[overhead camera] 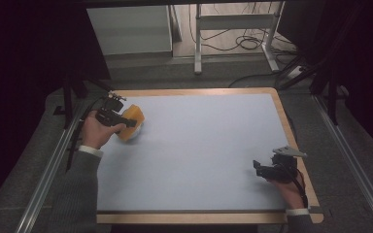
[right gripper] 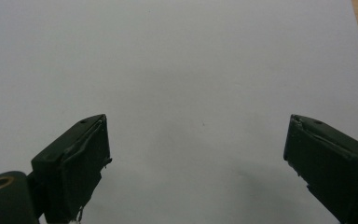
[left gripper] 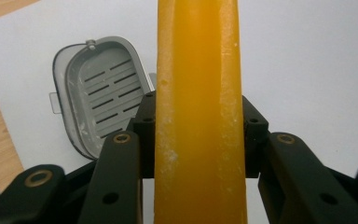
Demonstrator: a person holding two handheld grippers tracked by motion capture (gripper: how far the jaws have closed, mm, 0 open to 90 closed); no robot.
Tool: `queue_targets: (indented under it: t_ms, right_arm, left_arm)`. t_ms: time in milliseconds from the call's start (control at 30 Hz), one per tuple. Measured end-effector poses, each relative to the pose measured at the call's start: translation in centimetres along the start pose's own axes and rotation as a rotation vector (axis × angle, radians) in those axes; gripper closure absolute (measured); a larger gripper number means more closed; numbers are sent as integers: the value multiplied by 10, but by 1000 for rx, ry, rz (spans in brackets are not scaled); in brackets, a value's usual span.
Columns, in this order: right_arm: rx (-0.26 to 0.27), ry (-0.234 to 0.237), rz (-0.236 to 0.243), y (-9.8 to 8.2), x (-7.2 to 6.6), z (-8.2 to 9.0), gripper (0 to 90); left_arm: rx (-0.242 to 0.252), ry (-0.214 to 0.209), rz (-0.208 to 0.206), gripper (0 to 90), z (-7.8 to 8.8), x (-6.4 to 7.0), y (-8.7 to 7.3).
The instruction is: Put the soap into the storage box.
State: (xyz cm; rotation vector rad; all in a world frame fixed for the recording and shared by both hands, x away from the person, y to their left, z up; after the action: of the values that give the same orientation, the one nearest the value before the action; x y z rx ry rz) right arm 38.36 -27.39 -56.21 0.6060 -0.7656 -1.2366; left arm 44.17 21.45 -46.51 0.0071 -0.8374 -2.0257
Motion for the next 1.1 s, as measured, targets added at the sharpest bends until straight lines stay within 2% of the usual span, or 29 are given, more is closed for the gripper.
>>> queue_targets:
  t_ms: [300,467,800,1100]
  right_arm:
    - [0,-1,-1,0,0,-1,68]
    - [-1,-1,0,-1,0,-1,68]
    - [-3,-5,0,-1,1,-1,67]
    - [-5,-9,5,-1,0,-2,68]
  left_arm:
    - [-2,11,17,610,2,-9,5]
    - [-5,4,34,610,2,-15,5]
    - [5,25,59,610,3,-27,10]
    - [-8,40,117,610,-7,-46,12]
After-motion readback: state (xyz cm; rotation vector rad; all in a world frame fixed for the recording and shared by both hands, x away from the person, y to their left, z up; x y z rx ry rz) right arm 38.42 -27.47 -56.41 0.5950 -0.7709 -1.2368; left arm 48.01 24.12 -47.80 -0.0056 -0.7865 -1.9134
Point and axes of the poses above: each handheld gripper's, and its own axes: z roughly backward along the jaws, y roughly out of its top, x roughly to its right, the point moved 8 cm from there along -z, roughly forward along the jaws, and after that the axes turned 15 degrees about -y, right-handed, at the moved point
